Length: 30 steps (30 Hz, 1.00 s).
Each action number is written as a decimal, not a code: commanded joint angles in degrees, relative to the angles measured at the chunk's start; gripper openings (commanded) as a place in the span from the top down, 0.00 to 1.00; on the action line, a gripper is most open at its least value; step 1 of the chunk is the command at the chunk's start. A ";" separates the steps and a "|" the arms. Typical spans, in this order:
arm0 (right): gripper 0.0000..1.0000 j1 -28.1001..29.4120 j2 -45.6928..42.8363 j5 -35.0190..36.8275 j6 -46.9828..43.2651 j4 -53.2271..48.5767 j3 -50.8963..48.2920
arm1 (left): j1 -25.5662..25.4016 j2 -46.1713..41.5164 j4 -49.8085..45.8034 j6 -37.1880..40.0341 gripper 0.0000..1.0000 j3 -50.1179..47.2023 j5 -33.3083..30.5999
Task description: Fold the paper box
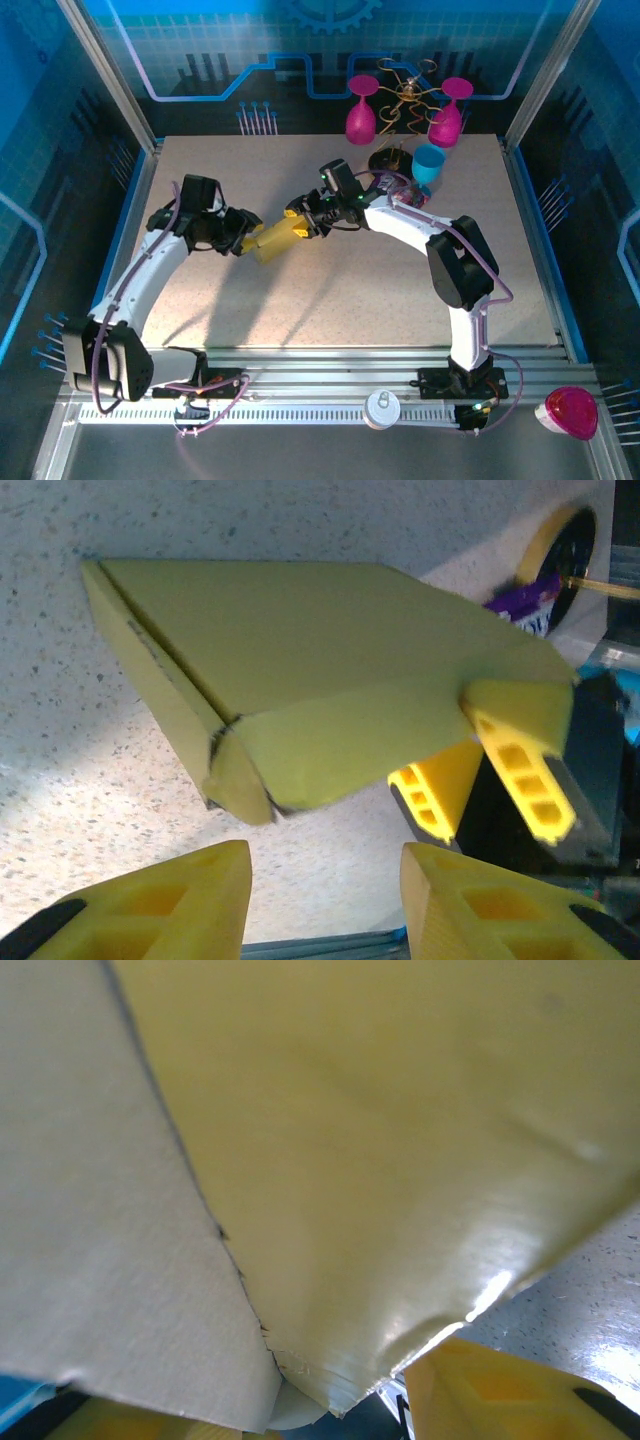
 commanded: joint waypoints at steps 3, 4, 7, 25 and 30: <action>0.56 0.09 1.10 -0.82 0.48 -1.28 0.80 | 3.08 -2.34 6.99 -10.17 0.59 -4.91 0.95; 0.56 0.09 1.16 -0.82 0.49 -1.27 0.93 | 3.61 -2.74 8.29 -11.23 0.59 -5.89 0.90; 0.56 0.08 1.18 -0.76 0.44 -1.28 0.99 | 4.68 -3.03 12.02 -13.69 0.63 -7.94 1.23; 0.57 0.09 2.24 -0.90 0.78 -1.44 2.36 | 5.32 -8.07 8.81 -17.64 0.65 -10.94 4.80; 0.57 0.02 2.42 -0.92 0.76 -1.54 2.67 | 5.36 -6.80 6.90 -16.04 0.64 -10.01 5.05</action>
